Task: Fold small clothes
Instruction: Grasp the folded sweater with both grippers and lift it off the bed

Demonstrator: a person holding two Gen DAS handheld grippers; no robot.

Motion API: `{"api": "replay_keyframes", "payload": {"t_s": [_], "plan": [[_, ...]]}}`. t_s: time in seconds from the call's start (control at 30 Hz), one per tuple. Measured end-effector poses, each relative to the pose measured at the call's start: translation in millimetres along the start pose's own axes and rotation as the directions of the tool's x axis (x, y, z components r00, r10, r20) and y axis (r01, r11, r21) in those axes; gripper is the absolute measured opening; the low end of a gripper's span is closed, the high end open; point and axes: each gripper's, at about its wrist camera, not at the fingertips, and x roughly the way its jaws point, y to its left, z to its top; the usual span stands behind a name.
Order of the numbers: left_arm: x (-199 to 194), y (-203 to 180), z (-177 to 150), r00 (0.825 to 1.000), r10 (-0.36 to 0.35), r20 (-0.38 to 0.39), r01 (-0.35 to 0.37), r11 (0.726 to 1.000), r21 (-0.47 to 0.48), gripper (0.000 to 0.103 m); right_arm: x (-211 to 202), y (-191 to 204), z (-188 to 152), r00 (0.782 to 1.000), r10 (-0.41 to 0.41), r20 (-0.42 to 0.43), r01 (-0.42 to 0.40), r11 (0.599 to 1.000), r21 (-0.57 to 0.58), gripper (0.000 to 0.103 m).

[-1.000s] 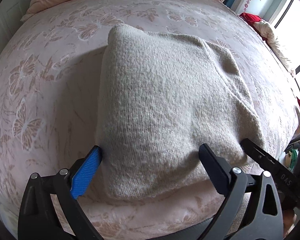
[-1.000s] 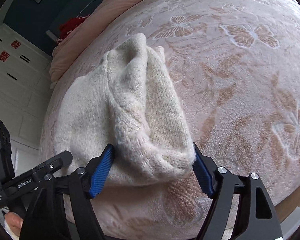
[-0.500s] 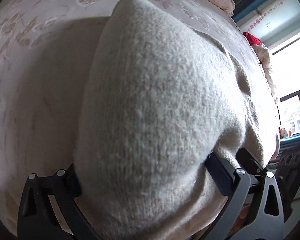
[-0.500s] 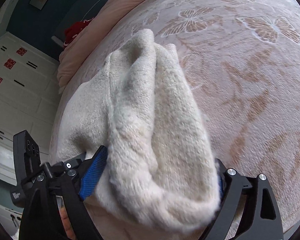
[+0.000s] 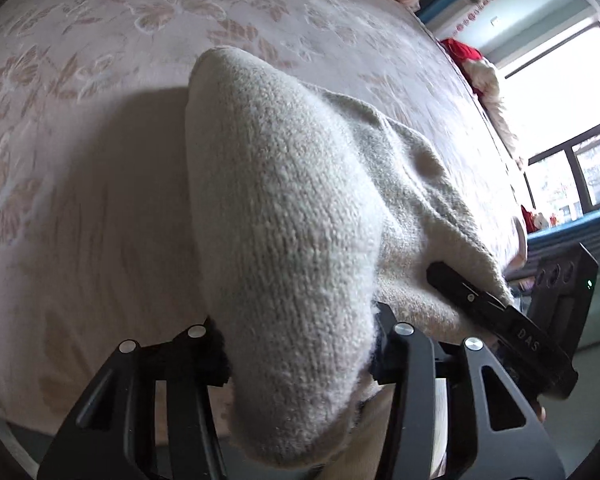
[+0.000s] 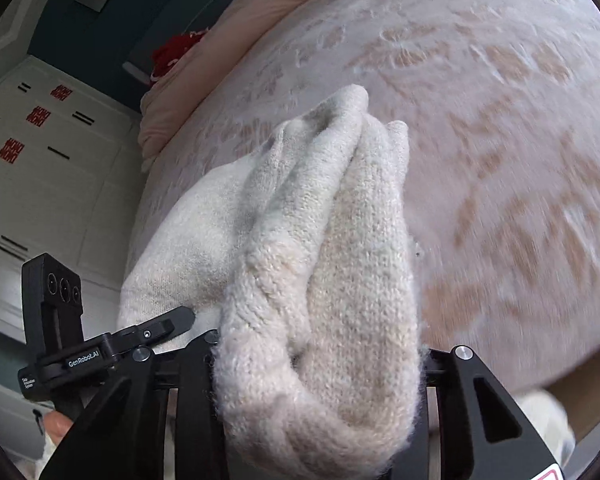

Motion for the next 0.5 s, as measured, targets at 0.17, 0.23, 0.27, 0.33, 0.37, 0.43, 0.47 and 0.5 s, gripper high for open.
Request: {"api": "replay_keyframes", "payload": {"t_s": [0.17, 0.23, 0.27, 0.33, 0.37, 0.43, 0.47, 0.5], "plan": [[24.3, 4.7, -42.2, 0.994, 0.046, -0.1, -0.046, 0.999, 0.004, 0.072, 2.0, -34.2, -42.3, 0.999, -0.017, -0.051, 0.021, 0.997, 0.079, 0.042], [30.2, 3.9, -43.9, 0.996, 0.061, -0.063, -0.06, 0.998, 0.007, 0.079, 2.8, -41.3, -46.0, 1.0, 0.004, -0.029, -0.001, 0.995, 0.099, 0.049], [31.5, 1.8, -42.7, 0.996, 0.069, -0.048, -0.068, 0.998, 0.013, 0.084, 4.3, -43.4, -44.8, 1.0, -0.002, -0.025, 0.004, 0.995, 0.099, 0.051], [35.3, -3.0, -38.2, 0.996, 0.082, -0.02, -0.081, 0.996, 0.03, 0.089, 8.4, -43.0, -43.6, 1.0, -0.01, -0.029, 0.012, 0.995, 0.096, 0.059], [37.5, -3.2, -37.3, 0.996, 0.088, -0.011, -0.088, 0.996, 0.033, 0.092, 11.2, -42.6, -41.8, 0.999, -0.014, -0.034, 0.017, 0.995, 0.099, 0.06], [45.4, -0.6, -29.6, 0.996, 0.083, -0.022, -0.083, 0.996, 0.017, 0.091, 15.2, -42.8, -38.0, 0.999, -0.016, -0.037, 0.019, 0.994, 0.104, 0.061], [45.6, -0.5, -27.9, 0.997, 0.073, -0.028, -0.073, 0.997, 0.003, 0.084, 15.8, -41.0, -35.8, 0.999, -0.019, -0.035, 0.022, 0.994, 0.106, 0.059], [44.0, -0.8, -25.4, 0.998, 0.062, -0.03, -0.062, 0.998, -0.001, 0.079, 14.5, -40.0, -34.8, 0.999, -0.023, -0.03, 0.026, 0.995, 0.098, 0.048]]}}
